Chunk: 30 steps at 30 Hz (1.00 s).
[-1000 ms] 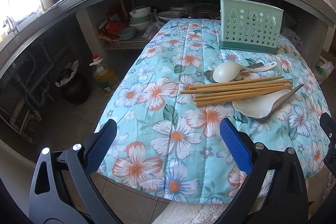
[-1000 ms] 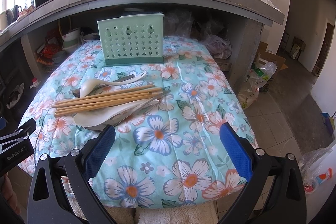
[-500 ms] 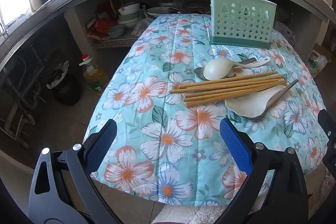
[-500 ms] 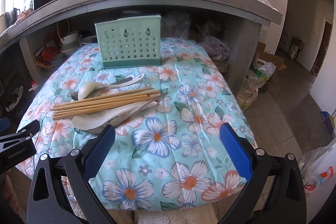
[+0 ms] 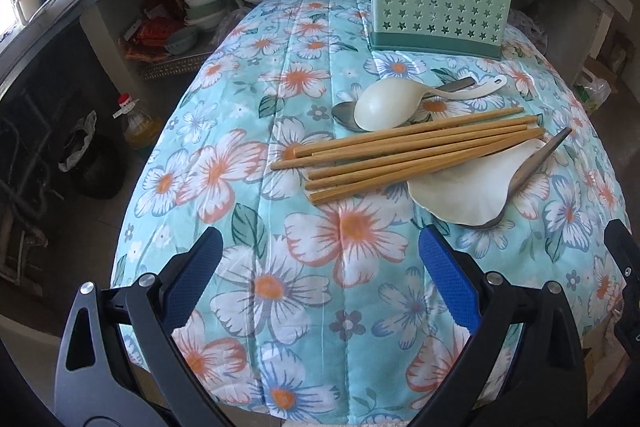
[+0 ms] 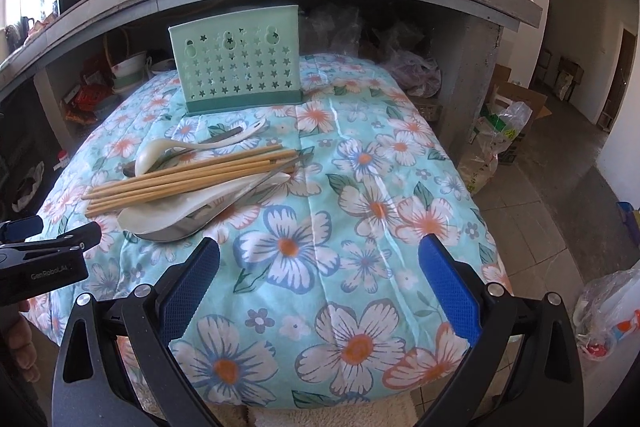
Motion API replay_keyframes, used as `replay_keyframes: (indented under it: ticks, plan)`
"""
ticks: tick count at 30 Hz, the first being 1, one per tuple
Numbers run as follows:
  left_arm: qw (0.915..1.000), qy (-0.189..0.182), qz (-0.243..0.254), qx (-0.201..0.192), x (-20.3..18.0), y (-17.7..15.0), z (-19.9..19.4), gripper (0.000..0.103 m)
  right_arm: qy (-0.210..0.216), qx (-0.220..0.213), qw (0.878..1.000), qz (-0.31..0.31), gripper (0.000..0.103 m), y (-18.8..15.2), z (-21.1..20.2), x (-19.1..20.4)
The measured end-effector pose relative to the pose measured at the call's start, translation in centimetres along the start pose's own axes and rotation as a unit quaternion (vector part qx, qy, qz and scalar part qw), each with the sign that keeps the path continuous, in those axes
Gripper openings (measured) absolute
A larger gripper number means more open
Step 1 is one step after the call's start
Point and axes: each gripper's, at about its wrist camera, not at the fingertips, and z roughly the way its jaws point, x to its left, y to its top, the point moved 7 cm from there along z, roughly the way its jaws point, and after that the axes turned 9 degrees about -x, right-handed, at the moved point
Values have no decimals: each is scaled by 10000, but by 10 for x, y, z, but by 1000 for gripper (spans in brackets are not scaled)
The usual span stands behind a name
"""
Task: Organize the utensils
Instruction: 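Move the left tool down to the white rice paddle under the chopsticks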
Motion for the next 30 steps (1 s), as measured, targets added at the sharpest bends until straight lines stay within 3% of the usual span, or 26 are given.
replay_keyframes:
  ticks: [2,6,18,21,27,30]
  plan:
    - [9999,-68,51,103,-2,-3,7,95,6,2,10000,-17,97,0,4,0]
    - [9969,-564,-122,536,-5,-15,23,95,3,0,10000,-21,97,-1,11,0]
    - [9970,-660,-43,396,-7,-23,26,94,363,-307,9989,8,97,0,15,-3]
    - [9964,-829,-111,133,-8,-16,12,94,414,-369,9985,-6,97,-1,14,-7]
    - [9865,-1541,150,-537,-30,3,-21,68,577,-56,9981,207,97,-6,21,-15]
    - [9828,-1730,394,-507,-47,8,-21,56,621,-9,9979,201,97,-7,22,-14]
